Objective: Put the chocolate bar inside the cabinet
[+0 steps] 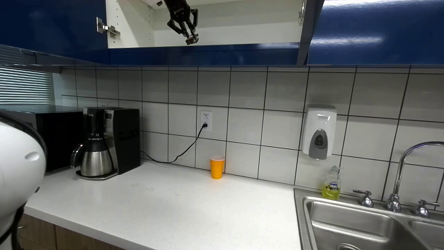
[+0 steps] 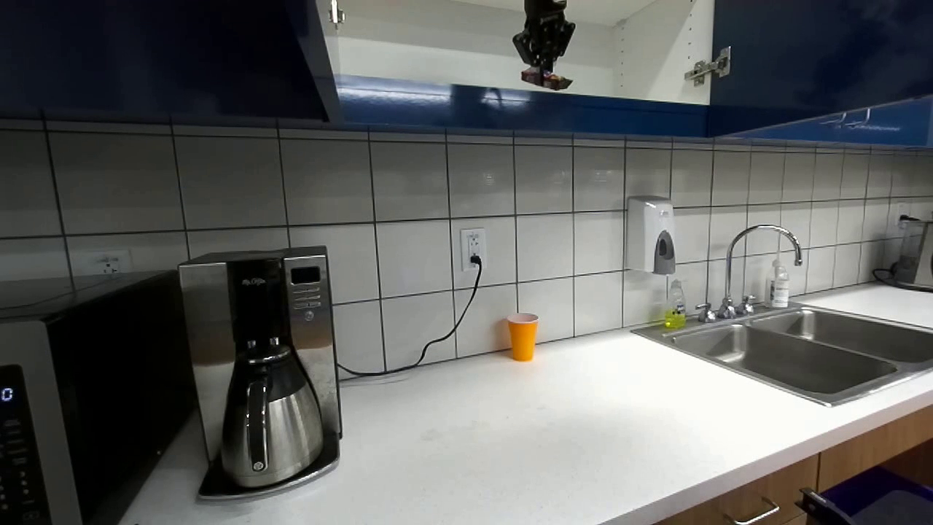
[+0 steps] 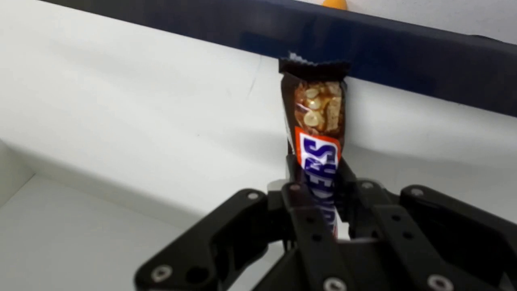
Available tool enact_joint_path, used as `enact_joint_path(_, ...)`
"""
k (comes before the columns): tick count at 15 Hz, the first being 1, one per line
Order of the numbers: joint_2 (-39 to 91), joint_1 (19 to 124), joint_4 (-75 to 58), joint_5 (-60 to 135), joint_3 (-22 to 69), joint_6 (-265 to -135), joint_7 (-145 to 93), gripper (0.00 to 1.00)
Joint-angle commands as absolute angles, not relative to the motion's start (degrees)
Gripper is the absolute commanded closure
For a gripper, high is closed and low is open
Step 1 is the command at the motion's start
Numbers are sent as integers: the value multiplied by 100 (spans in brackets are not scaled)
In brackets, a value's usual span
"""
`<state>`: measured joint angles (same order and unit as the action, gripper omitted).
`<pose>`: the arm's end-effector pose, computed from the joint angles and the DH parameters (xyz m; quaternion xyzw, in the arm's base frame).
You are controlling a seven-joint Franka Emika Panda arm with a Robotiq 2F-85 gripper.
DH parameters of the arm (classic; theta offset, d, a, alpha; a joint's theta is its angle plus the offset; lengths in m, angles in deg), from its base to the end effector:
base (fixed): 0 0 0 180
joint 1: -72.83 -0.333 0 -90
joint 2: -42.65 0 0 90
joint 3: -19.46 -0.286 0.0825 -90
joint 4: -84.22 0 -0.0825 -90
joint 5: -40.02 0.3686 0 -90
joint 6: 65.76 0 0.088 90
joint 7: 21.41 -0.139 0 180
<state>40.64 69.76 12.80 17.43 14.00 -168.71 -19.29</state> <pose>0.5653 0.0384 0.7310 0.9451 0.0814 0.2604 0.1799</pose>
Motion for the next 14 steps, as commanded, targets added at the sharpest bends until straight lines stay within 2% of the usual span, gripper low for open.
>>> enact_joint_path(1, 3721, 6963, 1765, 1600, 1410, -16821, -2087, 95)
enact_joint_path(14, 2940, 6919, 2751, 1613, 1434, -16719, -2233, 95)
